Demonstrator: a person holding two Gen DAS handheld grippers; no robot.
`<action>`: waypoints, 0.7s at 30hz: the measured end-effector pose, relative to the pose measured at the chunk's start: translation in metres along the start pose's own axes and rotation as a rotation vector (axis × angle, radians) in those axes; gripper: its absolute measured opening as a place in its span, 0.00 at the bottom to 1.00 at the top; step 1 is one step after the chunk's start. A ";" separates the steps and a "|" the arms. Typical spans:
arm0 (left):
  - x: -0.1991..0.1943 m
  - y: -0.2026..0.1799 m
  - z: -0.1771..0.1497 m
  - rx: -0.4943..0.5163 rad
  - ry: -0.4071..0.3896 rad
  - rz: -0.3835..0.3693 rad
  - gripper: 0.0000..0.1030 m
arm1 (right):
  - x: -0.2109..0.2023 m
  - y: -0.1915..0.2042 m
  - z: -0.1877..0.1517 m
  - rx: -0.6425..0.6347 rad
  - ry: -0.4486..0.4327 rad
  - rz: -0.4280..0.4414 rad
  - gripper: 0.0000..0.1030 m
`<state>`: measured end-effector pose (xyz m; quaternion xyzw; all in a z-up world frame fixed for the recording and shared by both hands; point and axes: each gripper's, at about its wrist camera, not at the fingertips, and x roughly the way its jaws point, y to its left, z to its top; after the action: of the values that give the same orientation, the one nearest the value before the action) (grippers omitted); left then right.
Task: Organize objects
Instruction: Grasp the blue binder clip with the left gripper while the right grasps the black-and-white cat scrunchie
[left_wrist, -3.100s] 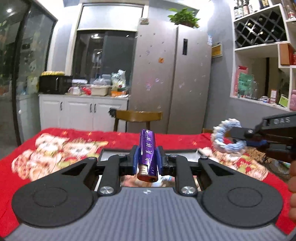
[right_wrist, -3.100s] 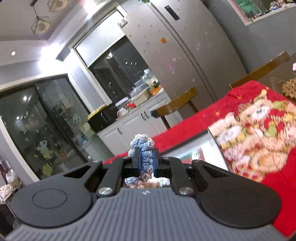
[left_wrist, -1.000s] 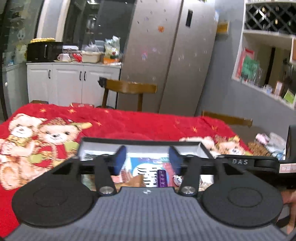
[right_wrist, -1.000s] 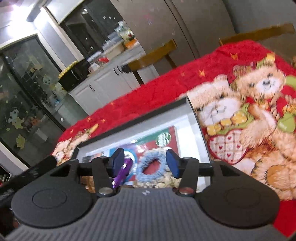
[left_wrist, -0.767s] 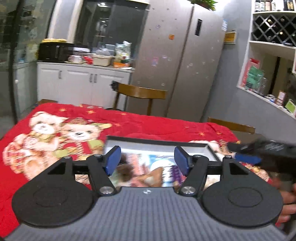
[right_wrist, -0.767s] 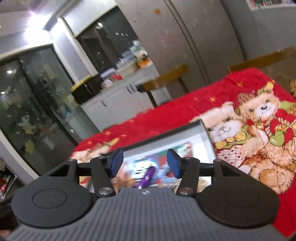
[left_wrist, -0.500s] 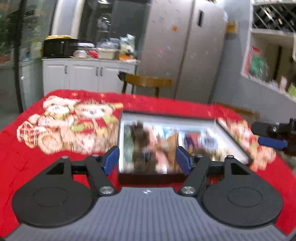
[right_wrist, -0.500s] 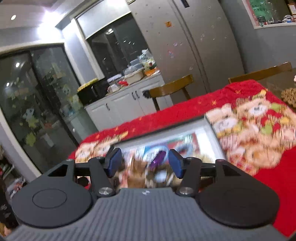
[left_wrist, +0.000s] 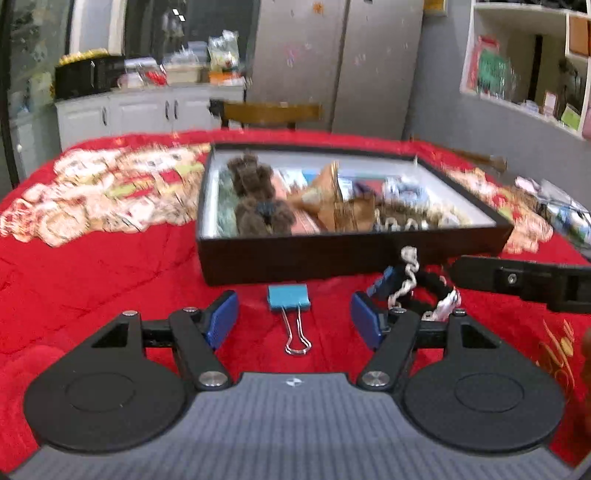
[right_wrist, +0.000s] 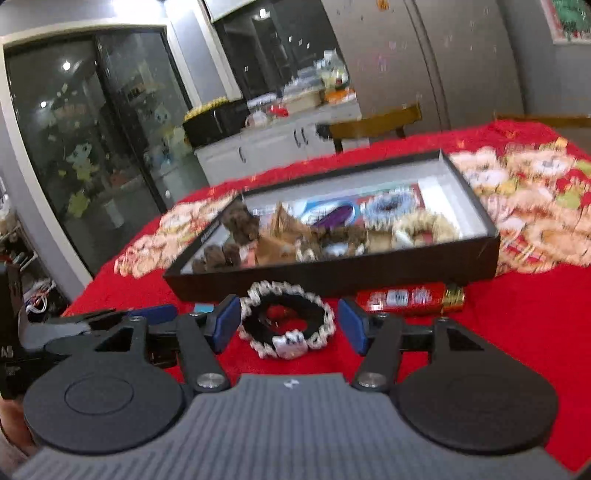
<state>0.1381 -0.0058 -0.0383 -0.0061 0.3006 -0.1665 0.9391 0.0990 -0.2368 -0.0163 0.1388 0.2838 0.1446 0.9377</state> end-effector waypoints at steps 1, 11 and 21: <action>0.003 0.002 0.000 -0.014 0.012 -0.001 0.70 | 0.002 -0.001 -0.003 -0.004 0.005 0.004 0.69; 0.015 -0.010 0.005 0.074 0.039 0.017 0.70 | 0.018 0.002 -0.011 -0.076 0.053 0.012 0.64; 0.016 -0.010 0.008 0.073 0.026 0.045 0.33 | 0.021 -0.002 -0.010 -0.053 0.070 0.033 0.29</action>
<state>0.1517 -0.0216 -0.0402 0.0372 0.3065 -0.1564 0.9382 0.1102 -0.2293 -0.0355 0.1133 0.3102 0.1722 0.9281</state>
